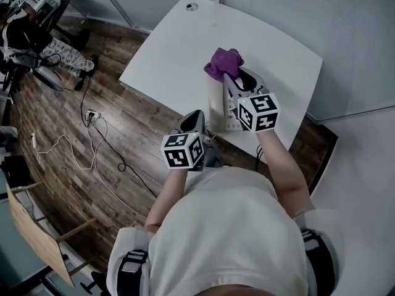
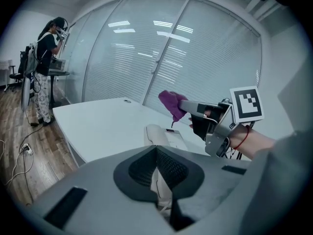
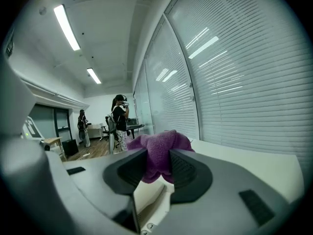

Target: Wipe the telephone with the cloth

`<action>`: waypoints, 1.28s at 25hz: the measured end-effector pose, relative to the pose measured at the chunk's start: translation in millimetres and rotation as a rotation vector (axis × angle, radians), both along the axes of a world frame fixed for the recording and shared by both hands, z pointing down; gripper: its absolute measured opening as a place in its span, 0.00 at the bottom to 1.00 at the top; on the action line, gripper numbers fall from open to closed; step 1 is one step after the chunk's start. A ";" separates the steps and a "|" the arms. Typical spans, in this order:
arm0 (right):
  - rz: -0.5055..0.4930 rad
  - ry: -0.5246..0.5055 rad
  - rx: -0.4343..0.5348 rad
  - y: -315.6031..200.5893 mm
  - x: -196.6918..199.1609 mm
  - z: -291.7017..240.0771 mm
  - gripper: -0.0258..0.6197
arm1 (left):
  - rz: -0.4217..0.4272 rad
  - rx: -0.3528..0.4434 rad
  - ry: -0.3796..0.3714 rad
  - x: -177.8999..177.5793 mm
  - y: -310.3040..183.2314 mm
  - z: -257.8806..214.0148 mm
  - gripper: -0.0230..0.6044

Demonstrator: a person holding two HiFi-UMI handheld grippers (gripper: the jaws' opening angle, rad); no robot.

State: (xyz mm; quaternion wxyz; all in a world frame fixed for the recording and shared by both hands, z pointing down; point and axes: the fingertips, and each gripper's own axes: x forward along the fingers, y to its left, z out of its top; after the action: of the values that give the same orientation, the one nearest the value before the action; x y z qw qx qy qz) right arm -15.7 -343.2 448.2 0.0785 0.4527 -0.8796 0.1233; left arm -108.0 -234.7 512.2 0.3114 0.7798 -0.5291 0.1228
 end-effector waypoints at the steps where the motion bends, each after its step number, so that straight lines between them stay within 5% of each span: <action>1: -0.005 0.019 -0.005 -2.4 -3.0 4.8 0.26 | -0.001 -0.005 0.000 -0.9 -1.2 1.4 0.07; 16: -0.044 0.189 -0.087 -26.0 -30.6 66.6 0.26 | -0.007 -0.042 0.001 -12.0 -12.8 15.2 0.07; 32: -0.091 0.283 -0.080 -28.6 -36.0 66.6 0.26 | 0.010 -0.061 -0.005 -8.7 -14.4 13.1 0.07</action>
State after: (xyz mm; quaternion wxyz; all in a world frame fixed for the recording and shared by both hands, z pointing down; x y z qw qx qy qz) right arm -51.7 -371.8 514.8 0.2253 0.4216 -0.8738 0.0897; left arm -116.7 -249.0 525.3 0.3333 0.7723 -0.5217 0.1424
